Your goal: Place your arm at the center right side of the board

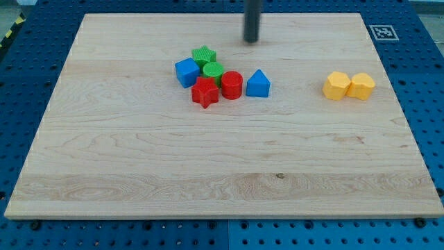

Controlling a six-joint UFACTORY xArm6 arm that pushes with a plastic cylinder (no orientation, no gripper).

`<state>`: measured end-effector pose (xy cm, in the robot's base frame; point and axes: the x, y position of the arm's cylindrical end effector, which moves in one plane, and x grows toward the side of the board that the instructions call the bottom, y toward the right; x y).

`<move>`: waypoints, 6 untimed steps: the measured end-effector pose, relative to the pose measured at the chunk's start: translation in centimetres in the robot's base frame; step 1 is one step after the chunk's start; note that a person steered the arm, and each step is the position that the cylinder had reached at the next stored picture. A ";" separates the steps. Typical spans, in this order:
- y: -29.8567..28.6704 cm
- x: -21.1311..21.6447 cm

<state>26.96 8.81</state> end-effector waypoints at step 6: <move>20.2 15.9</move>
